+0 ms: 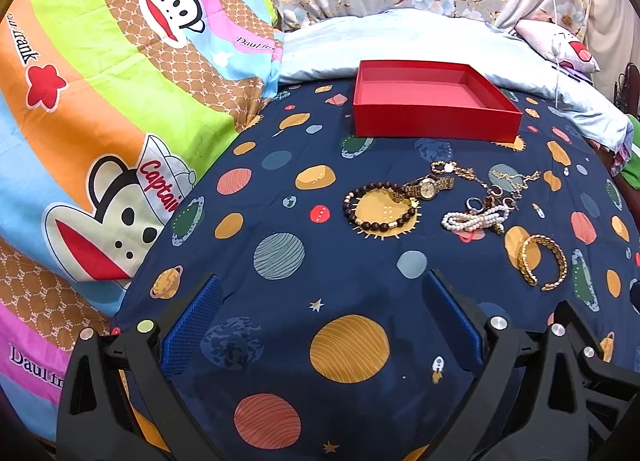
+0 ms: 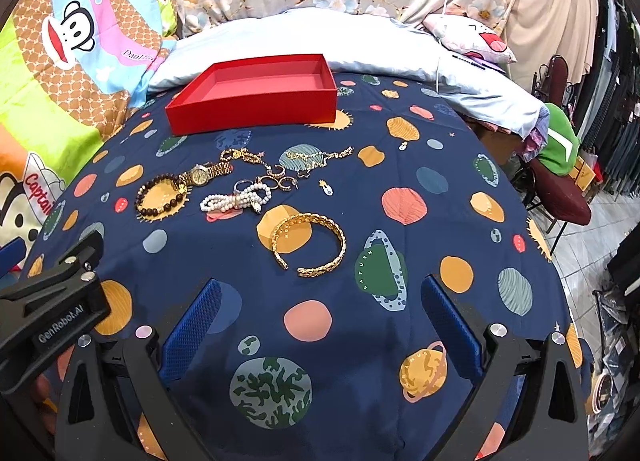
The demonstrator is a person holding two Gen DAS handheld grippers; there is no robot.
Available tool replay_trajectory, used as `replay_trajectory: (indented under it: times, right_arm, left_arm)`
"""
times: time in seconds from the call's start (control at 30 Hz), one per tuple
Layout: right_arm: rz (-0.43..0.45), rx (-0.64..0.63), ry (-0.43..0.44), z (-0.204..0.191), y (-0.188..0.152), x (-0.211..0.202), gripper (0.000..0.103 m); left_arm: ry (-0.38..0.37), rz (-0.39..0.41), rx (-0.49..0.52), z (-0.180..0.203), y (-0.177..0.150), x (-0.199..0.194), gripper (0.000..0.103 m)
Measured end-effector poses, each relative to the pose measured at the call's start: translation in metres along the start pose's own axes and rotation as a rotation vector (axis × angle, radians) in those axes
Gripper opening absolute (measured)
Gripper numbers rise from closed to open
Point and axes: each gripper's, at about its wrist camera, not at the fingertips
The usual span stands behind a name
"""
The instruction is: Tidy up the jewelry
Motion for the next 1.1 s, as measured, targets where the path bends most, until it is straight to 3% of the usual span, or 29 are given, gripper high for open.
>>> replay_trajectory:
  times: [0.43,0.8,1.1]
  right_arm:
    - [-0.062,0.026,0.066,0.006,0.011,0.046,0.097]
    - [-0.107,0.001,0.063,-0.019,0.023,0.082,0.081]
    - [-0.071,-0.031,0.063,-0.027,0.024,0.079,0.057]
  left_arm:
    - [-0.018,-0.044,-0.044,-0.019,0.001,0.037,0.098]
    - [-0.001,-0.065,-0.049,-0.027,0.004,0.058,0.098]
    - [-0.023,-0.064,-0.052,-0.026,0.012,0.073,0.098]
Point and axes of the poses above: each gripper's, at about its wrist camera, not at the fingertips, and x roughly the way its jaws point, z to its right, y to its top, and after that the axes turned 12 degrees about -y, right-handed
